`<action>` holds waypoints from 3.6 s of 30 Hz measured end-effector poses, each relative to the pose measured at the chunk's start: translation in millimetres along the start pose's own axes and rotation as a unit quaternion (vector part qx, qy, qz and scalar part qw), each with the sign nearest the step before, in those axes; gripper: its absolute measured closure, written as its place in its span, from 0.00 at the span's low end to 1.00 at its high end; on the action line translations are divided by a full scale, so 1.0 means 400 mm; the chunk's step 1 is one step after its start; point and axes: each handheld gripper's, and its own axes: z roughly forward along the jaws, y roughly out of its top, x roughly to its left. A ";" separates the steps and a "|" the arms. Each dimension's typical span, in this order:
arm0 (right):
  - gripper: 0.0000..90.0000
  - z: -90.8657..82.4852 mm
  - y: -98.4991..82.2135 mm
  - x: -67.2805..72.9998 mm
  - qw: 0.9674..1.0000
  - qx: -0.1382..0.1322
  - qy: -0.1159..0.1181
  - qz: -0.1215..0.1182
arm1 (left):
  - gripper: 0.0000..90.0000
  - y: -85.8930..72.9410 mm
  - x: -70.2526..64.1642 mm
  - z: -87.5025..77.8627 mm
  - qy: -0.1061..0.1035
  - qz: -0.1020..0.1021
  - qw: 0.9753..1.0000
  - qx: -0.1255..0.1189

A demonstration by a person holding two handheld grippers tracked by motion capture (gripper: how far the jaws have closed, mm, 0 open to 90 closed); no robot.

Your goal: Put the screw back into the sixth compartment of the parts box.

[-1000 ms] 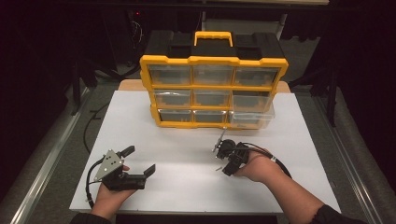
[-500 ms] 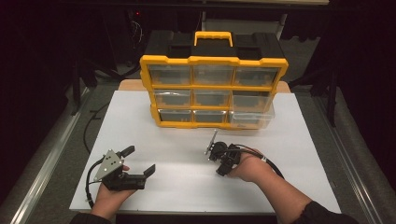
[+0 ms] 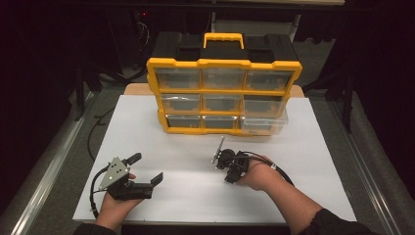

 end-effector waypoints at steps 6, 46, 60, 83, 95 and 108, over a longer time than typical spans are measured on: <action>0.91 0.000 -0.001 0.003 1.000 0.000 0.006 0.000 | 0.00 0.000 0.000 0.000 0.000 0.002 1.000 -0.001; 0.97 -0.020 -0.020 -0.009 1.000 0.001 0.005 0.016 | 0.00 0.000 0.001 0.000 0.000 0.002 1.000 0.000; 0.98 -0.043 -0.039 -0.016 1.000 -0.005 0.007 0.023 | 0.00 -0.001 0.001 0.002 0.000 0.002 1.000 0.001; 0.97 -0.160 -0.096 -0.049 0.999 -0.016 -0.008 0.043 | 0.00 0.000 -0.001 0.003 -0.001 0.004 1.000 0.002; 0.97 -0.191 -0.101 -0.054 0.999 -0.013 -0.016 0.046 | 0.00 0.000 -0.002 0.004 -0.001 0.006 1.000 0.002; 0.97 -0.231 -0.102 -0.059 0.999 -0.010 -0.024 0.043 | 0.00 0.000 -0.001 0.003 -0.001 0.005 1.000 0.002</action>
